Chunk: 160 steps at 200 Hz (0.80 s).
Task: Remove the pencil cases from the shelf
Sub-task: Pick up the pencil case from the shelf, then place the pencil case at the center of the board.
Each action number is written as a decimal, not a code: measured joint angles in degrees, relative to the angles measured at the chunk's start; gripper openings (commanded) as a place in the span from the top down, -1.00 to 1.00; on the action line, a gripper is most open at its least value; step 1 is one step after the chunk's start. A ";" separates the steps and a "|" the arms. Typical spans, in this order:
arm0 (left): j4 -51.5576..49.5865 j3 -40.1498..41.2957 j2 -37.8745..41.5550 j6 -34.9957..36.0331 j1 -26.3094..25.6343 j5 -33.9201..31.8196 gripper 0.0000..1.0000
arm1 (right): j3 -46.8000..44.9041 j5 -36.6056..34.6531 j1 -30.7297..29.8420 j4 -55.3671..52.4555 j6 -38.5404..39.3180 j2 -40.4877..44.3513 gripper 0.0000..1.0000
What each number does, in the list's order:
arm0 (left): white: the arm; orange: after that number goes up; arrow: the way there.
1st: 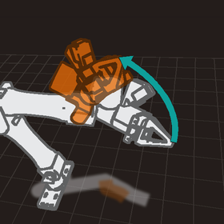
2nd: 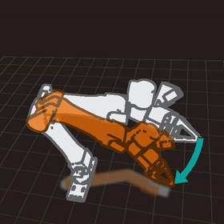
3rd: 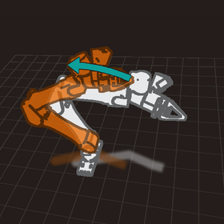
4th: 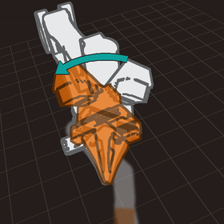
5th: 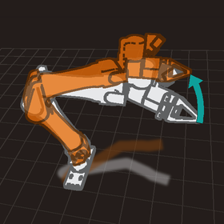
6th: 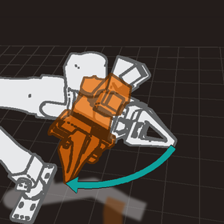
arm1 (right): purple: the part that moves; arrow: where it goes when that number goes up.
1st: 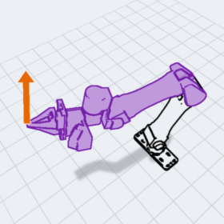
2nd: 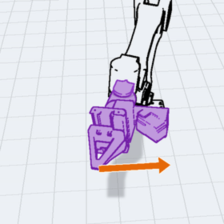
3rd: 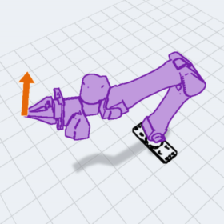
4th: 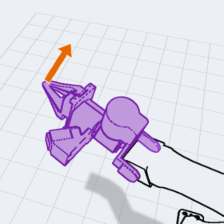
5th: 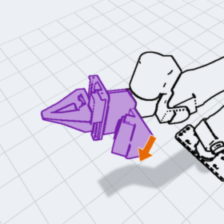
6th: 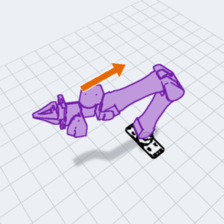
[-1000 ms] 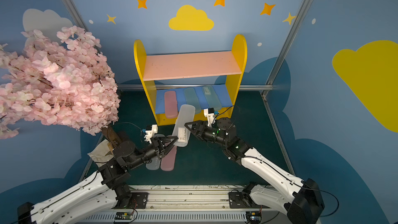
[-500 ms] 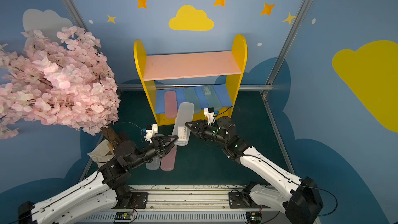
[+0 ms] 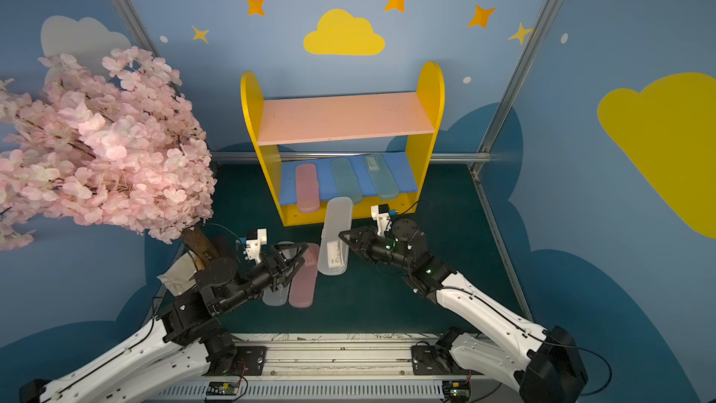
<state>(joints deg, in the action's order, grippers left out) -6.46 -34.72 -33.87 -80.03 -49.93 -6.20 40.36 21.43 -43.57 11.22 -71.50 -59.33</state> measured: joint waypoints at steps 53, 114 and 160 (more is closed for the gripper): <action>-8.44 -1.11 2.99 3.26 0.00 -6.25 -0.86 | -7.63 -0.37 -0.07 -2.86 1.95 2.99 0.82; -11.45 -1.11 4.00 6.32 0.00 -10.03 -0.96 | -12.98 -3.63 -4.11 -1.70 6.27 1.22 0.82; -11.52 -0.39 4.59 6.56 0.00 -11.43 -0.98 | -13.18 -7.67 -8.50 5.18 10.01 -6.01 0.82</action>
<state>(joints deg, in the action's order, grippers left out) -17.98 -35.11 -29.28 -73.47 -49.93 -17.63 27.18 13.76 -52.07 16.40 -61.49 -65.34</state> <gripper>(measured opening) 0.990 0.235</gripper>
